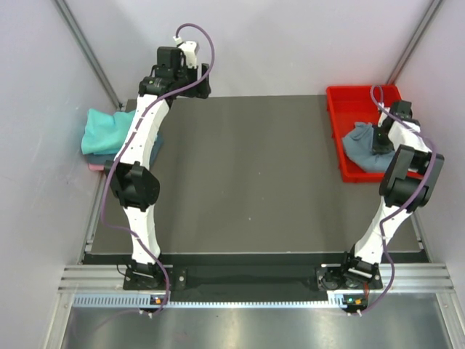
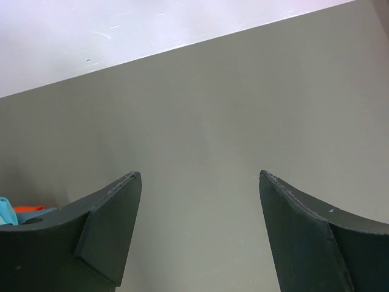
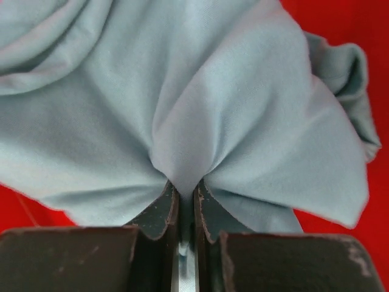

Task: Fold and stack the t-shirts
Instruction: Grab the tshirt from the pile, then move the tshirt to the center of the board

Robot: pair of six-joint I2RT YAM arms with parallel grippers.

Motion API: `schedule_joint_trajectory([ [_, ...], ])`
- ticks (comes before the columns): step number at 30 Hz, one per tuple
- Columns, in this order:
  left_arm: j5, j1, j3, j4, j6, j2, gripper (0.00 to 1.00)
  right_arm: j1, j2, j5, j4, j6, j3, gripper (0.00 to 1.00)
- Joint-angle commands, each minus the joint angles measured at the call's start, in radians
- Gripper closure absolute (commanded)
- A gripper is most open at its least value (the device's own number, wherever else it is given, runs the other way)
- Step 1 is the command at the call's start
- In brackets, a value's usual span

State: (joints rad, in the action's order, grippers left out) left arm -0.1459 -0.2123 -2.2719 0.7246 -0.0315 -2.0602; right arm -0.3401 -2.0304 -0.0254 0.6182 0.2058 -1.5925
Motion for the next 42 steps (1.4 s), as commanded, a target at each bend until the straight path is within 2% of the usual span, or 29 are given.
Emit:
schedule_joint_trajectory([
  [1,-0.012,-0.006,-0.003,-0.022,-0.001,0.012,0.17,0.026,0.085,0.002,-0.029,-0.044,-0.124,1.0],
  [5,0.029,-0.001,-0.024,-0.037,-0.002,0.011,0.16,0.094,0.203,0.119,-0.012,-0.071,-0.288,1.0],
  [9,0.089,-0.001,-0.083,-0.04,0.001,-0.008,0.14,0.236,0.278,0.257,-0.015,-0.01,-0.449,1.0],
  [13,0.118,0.005,-0.098,-0.022,0.012,-0.017,0.08,0.367,0.358,0.369,-0.095,0.014,-0.462,1.0],
  [17,0.137,0.028,-0.078,-0.028,-0.021,-0.012,0.07,0.495,0.407,0.406,-0.176,-0.015,-0.504,1.0],
  [20,0.21,0.028,-0.066,-0.043,-0.03,-0.003,0.07,0.523,0.42,0.418,-0.228,-0.087,-0.55,1.0],
  [23,0.252,0.028,-0.055,-0.054,-0.039,0.005,0.07,0.523,0.44,0.397,-0.244,-0.146,-0.499,1.0],
  [24,0.253,0.028,-0.054,-0.051,-0.038,0.008,0.07,0.523,0.447,0.392,-0.239,-0.131,-0.421,0.96],
  [25,0.259,0.028,-0.051,-0.051,-0.039,0.011,0.07,0.524,0.455,0.386,-0.232,-0.12,-0.376,0.83],
  [26,0.264,0.028,-0.04,-0.05,-0.042,0.015,0.07,0.523,0.469,0.38,-0.226,-0.108,-0.329,0.47],
  [27,0.273,0.028,-0.034,-0.05,-0.047,0.024,0.07,0.523,0.473,0.369,-0.222,-0.108,-0.234,0.33],
  [29,0.269,0.028,-0.006,-0.045,-0.05,0.037,0.07,0.523,0.463,0.354,-0.177,-0.115,-0.183,0.13],
  [33,0.212,0.028,0.098,-0.019,-0.106,0.104,0.09,0.526,0.472,0.351,-0.147,-0.157,-0.091,0.06],
  [37,0.08,0.028,0.294,0.007,-0.171,0.184,0.11,0.591,0.512,0.43,-0.098,-0.085,-0.021,0.12],
  [40,0.078,0.03,0.414,-0.001,-0.18,0.241,0.11,0.703,0.561,0.47,-0.054,0.004,0.089,0.14],
  [42,0.11,0.031,0.436,-0.005,-0.16,0.252,0.12,0.795,0.59,0.482,-0.015,0.063,0.171,0.18],
])
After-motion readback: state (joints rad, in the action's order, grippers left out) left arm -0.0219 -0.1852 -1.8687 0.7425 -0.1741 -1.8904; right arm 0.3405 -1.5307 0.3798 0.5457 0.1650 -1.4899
